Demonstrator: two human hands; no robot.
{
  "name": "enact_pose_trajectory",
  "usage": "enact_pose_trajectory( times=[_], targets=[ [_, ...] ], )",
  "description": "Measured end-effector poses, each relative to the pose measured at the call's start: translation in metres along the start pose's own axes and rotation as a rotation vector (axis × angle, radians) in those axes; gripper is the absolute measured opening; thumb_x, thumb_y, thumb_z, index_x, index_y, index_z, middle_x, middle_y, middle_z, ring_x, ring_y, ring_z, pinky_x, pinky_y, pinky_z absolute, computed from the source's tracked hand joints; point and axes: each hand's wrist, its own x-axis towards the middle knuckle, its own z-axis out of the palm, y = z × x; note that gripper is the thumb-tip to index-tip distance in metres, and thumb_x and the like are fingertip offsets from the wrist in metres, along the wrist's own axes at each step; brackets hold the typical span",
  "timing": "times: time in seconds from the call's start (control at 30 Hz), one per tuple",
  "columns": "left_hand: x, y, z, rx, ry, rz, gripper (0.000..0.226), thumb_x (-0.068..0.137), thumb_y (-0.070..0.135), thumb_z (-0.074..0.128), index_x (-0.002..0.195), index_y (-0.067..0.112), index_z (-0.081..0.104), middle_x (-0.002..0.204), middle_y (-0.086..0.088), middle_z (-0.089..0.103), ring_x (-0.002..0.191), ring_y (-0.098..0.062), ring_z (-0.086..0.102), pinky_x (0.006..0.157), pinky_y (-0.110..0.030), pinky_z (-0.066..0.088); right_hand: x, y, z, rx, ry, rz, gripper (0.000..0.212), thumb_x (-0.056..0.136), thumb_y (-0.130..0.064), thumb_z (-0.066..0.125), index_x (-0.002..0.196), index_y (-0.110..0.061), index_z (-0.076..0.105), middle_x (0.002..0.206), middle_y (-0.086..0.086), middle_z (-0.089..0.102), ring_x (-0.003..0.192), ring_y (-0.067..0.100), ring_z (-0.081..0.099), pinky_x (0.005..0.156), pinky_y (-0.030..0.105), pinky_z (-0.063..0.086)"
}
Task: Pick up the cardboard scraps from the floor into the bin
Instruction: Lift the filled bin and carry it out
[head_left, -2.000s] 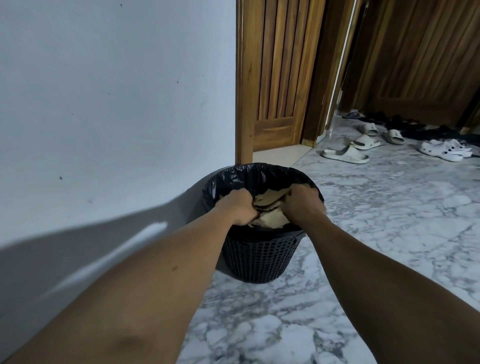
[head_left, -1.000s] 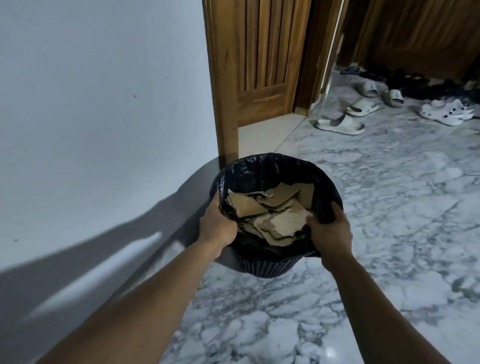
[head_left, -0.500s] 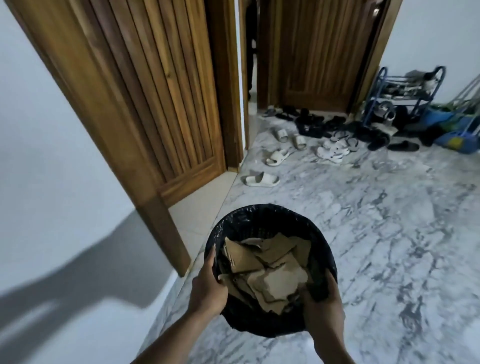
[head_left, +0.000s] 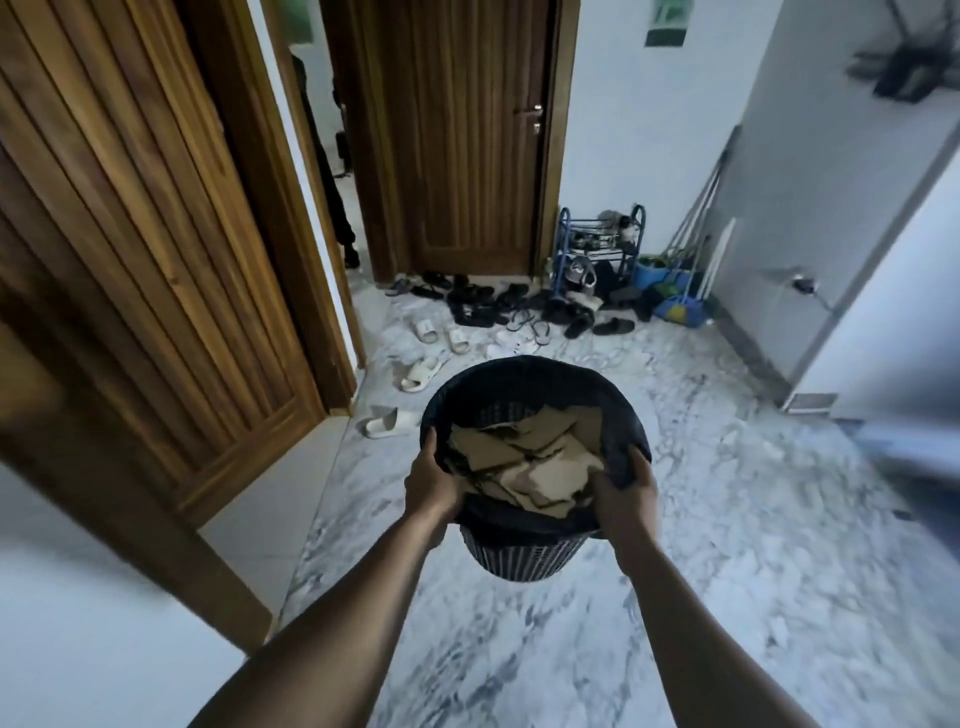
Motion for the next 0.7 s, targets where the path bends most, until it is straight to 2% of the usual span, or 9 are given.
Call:
enact_pose_trajectory(
  times=[0.1,0.23,0.27,0.33,0.4,0.47,0.53,0.63,0.7],
  targets=[
    [0.042,0.033,0.025,-0.019,-0.039,0.039,0.066,0.093,0.032,0.048,0.152,0.041,0.022,0.141,-0.005,0.054,0.108,-0.031,0.059,0.071,-0.035,0.051,0.037,-0.014,0.002,0.048,0.053,0.037,0.046,0.078,-0.018,0.062,0.121,-0.032,0.058,0.086,-0.009,0.060,0.079,0.021,0.062,0.074,0.050,0.059],
    [0.109,0.072,0.059,-0.052,-0.060,0.050,0.075,0.090,0.008,0.050,0.155,0.032,0.021,0.145,-0.009,0.049,0.119,-0.029,0.056,0.081,-0.029,0.049,0.092,-0.027,0.016,0.134,0.186,0.028,0.024,0.071,-0.022,0.068,0.089,-0.036,0.059,0.089,-0.005,0.068,0.082,0.020,0.064,0.076,0.045,0.058],
    [0.127,0.084,0.068,-0.049,-0.068,0.046,0.077,0.090,0.005,0.049,0.156,0.032,0.020,0.146,-0.009,0.048,0.120,-0.029,0.056,0.080,-0.028,0.047,0.104,-0.033,0.022,0.146,0.220,0.018,0.026,0.074,-0.021,0.070,0.091,-0.036,0.058,0.094,-0.004,0.068,0.083,0.018,0.063,0.075,0.039,0.055],
    [0.157,0.103,0.087,-0.037,-0.087,0.038,0.079,0.090,0.000,0.045,0.156,0.033,0.017,0.145,-0.010,0.048,0.113,-0.029,0.059,0.072,-0.027,0.047,0.125,-0.042,0.037,0.169,0.262,0.015,0.047,0.076,-0.019,0.071,0.117,-0.037,0.056,0.108,-0.004,0.065,0.092,0.017,0.062,0.078,0.034,0.051],
    [0.184,0.123,0.104,-0.029,-0.107,0.073,0.081,0.089,-0.003,0.041,0.156,0.034,0.016,0.143,-0.010,0.050,0.097,-0.025,0.062,0.058,-0.021,0.046,0.151,-0.050,0.050,0.211,0.317,0.019,0.068,0.075,-0.015,0.068,0.137,-0.035,0.045,0.126,-0.001,0.057,0.107,0.023,0.059,0.089,0.040,0.051],
    [0.211,0.144,0.121,-0.010,-0.132,0.103,0.081,0.089,-0.004,0.040,0.156,0.035,0.016,0.144,-0.010,0.050,0.090,-0.021,0.060,0.051,-0.017,0.041,0.186,-0.058,0.057,0.226,0.366,0.052,0.077,0.077,-0.011,0.062,0.145,-0.035,0.035,0.143,-0.001,0.045,0.119,0.027,0.054,0.095,0.047,0.050],
    [0.237,0.165,0.140,0.027,-0.138,0.112,0.079,0.091,-0.003,0.040,0.156,0.035,0.015,0.144,-0.011,0.050,0.100,-0.025,0.061,0.058,-0.020,0.043,0.225,-0.067,0.057,0.247,0.377,0.088,0.079,0.077,-0.011,0.056,0.145,-0.041,0.030,0.144,-0.004,0.043,0.117,0.028,0.055,0.093,0.048,0.051],
    [0.281,0.191,0.172,0.030,-0.167,0.101,0.079,0.090,-0.002,0.041,0.156,0.034,0.016,0.144,-0.011,0.049,0.115,-0.030,0.058,0.080,-0.031,0.052,0.289,-0.073,0.055,0.268,0.368,0.065,0.073,0.071,-0.016,0.046,0.132,-0.054,0.035,0.128,-0.009,0.051,0.101,0.027,0.059,0.077,0.047,0.054],
    [0.319,0.207,0.203,0.019,-0.178,0.118,0.074,0.092,0.006,0.047,0.155,0.033,0.020,0.144,-0.010,0.050,0.122,-0.031,0.055,0.094,-0.036,0.051,0.343,-0.075,0.054,0.251,0.369,0.054,0.070,0.068,-0.018,0.042,0.128,-0.054,0.037,0.128,-0.003,0.053,0.096,0.029,0.058,0.074,0.051,0.053]
  ],
)
